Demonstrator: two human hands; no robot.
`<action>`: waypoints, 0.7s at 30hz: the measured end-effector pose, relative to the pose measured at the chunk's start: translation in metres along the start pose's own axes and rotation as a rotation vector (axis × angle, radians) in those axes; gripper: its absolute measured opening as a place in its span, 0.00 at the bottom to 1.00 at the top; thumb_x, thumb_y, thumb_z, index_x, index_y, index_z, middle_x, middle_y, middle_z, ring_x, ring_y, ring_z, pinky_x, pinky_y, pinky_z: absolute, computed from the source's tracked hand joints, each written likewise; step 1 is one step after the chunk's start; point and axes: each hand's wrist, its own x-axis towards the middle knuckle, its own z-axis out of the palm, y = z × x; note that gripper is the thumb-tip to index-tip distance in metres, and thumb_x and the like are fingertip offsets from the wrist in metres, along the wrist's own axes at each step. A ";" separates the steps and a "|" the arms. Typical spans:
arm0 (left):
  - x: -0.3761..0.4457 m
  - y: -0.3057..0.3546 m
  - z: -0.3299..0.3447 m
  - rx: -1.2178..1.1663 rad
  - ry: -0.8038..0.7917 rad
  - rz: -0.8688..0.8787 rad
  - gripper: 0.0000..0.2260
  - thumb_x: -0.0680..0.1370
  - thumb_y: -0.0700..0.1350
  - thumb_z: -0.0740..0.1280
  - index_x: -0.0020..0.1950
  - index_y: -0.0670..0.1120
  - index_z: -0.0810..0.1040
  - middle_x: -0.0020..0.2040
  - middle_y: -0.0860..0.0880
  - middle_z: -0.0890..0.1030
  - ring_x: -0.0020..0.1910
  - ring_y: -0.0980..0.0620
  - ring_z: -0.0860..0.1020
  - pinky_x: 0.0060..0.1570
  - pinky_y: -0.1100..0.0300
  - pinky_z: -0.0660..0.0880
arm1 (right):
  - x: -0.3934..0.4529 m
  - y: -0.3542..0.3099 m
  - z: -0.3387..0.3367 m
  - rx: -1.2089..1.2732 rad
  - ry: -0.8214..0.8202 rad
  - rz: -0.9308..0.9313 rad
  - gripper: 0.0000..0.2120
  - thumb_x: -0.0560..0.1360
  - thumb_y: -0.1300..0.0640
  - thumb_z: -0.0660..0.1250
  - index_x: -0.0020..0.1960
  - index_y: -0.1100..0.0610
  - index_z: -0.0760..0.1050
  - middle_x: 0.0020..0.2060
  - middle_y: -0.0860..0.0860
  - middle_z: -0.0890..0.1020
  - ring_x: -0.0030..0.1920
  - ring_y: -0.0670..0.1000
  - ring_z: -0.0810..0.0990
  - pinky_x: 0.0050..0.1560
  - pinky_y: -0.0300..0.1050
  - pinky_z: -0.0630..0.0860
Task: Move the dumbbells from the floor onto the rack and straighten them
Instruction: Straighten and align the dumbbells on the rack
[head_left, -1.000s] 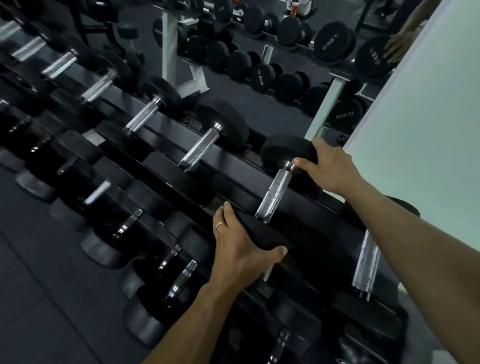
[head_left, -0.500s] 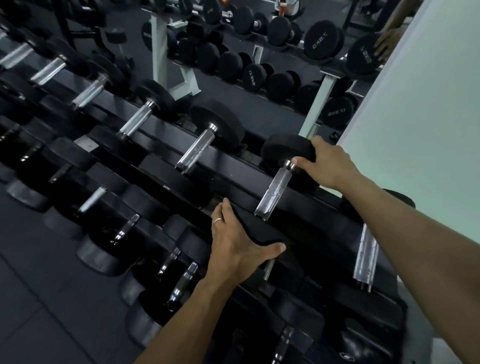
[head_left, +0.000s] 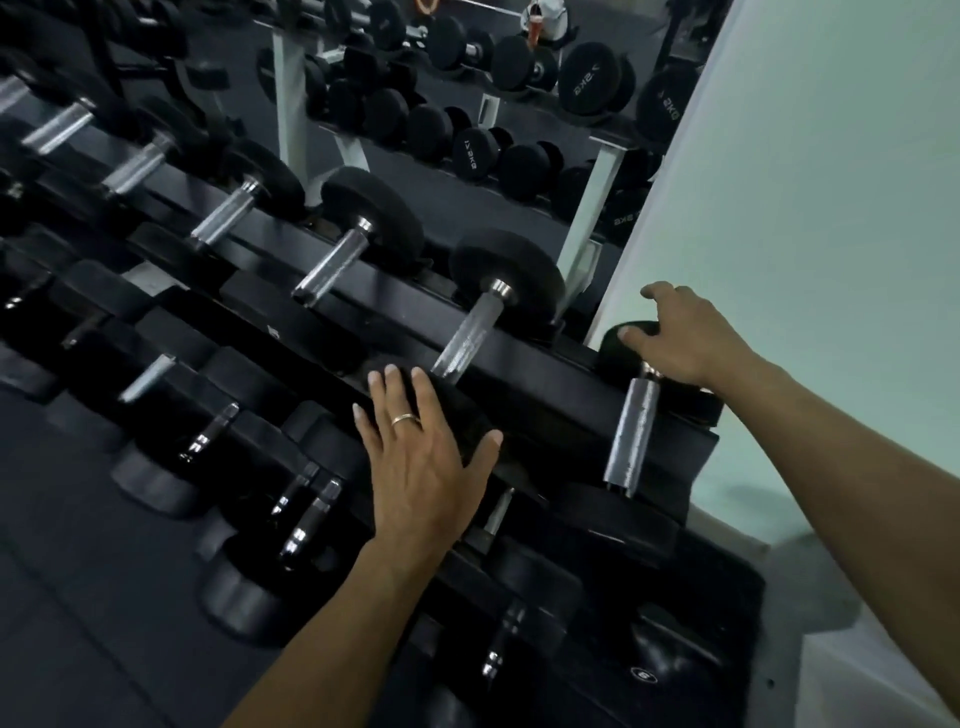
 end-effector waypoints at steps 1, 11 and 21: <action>-0.012 0.014 0.005 0.018 0.016 0.021 0.42 0.77 0.65 0.58 0.78 0.39 0.47 0.79 0.37 0.45 0.78 0.43 0.37 0.74 0.45 0.35 | -0.004 0.010 -0.003 0.013 -0.007 -0.005 0.31 0.79 0.47 0.64 0.76 0.59 0.59 0.72 0.61 0.67 0.70 0.63 0.68 0.68 0.56 0.66; -0.090 0.116 0.076 -0.261 -0.270 -0.210 0.60 0.63 0.73 0.68 0.78 0.48 0.35 0.80 0.45 0.40 0.78 0.46 0.40 0.77 0.47 0.47 | -0.011 0.074 -0.002 0.092 -0.156 -0.124 0.23 0.78 0.47 0.66 0.68 0.57 0.67 0.59 0.59 0.78 0.56 0.59 0.76 0.51 0.48 0.71; -0.091 0.127 0.101 -0.517 -0.126 -0.296 0.55 0.63 0.52 0.79 0.78 0.53 0.44 0.76 0.53 0.44 0.76 0.46 0.52 0.70 0.49 0.67 | -0.007 0.093 0.005 0.100 -0.092 -0.189 0.19 0.78 0.49 0.66 0.64 0.58 0.69 0.53 0.60 0.78 0.53 0.61 0.77 0.50 0.52 0.74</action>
